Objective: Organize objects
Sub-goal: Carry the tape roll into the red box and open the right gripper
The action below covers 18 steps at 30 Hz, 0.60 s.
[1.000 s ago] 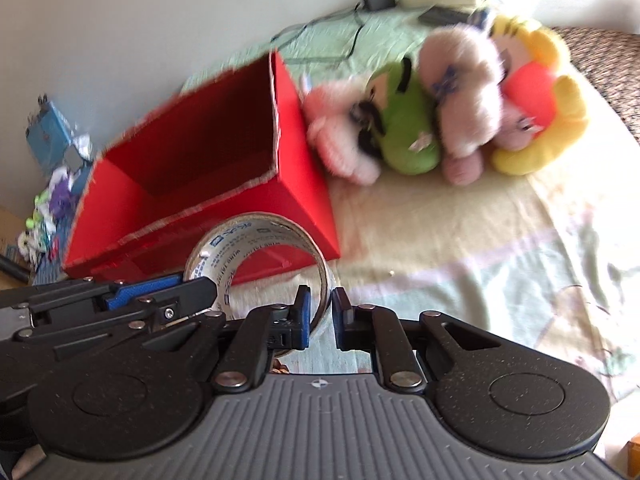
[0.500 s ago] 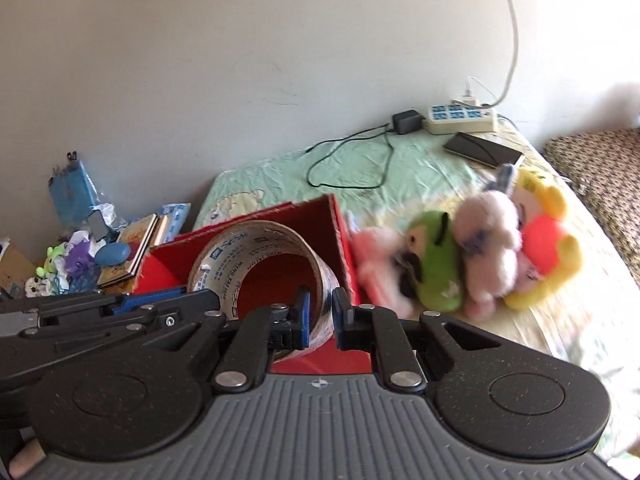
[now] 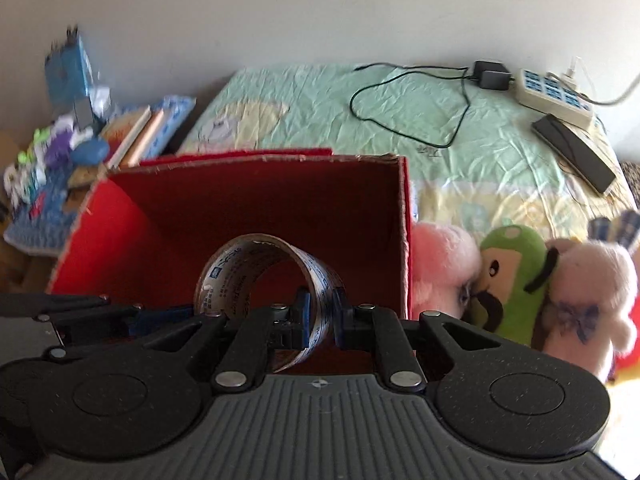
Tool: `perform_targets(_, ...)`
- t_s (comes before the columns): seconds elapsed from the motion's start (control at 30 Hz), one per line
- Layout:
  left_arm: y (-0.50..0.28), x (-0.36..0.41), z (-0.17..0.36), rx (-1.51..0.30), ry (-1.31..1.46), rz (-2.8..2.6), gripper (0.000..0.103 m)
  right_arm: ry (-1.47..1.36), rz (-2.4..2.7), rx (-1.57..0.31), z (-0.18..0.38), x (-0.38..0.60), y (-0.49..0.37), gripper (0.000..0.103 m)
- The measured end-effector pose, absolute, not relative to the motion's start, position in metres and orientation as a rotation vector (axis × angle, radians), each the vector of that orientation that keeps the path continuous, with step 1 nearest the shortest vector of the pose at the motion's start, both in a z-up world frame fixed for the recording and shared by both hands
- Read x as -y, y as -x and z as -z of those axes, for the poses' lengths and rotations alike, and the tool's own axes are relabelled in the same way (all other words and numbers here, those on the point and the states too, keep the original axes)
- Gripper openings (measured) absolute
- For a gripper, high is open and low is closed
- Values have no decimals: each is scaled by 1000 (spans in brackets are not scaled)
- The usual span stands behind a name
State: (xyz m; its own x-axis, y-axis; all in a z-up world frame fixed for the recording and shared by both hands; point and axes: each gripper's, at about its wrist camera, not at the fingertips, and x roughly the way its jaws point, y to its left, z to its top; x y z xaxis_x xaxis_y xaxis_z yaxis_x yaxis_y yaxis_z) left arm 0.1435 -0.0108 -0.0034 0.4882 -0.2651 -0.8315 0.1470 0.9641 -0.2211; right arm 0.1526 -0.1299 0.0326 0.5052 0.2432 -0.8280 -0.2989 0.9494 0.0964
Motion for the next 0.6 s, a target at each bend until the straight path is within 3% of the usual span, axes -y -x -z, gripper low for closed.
perform_targets(0.33,-170,26,29,-1143,183,159,7,300,-430,-1094,-19,112,-193,14)
perform_targets(0.4,-174,28,33,-1156,202,150,7,302,-450,-1088,-23,113,-199,18)
perform_targets(0.6,-182,43,36,-1176,208,137,7,195,-508,-1089,-33,130,-216,19)
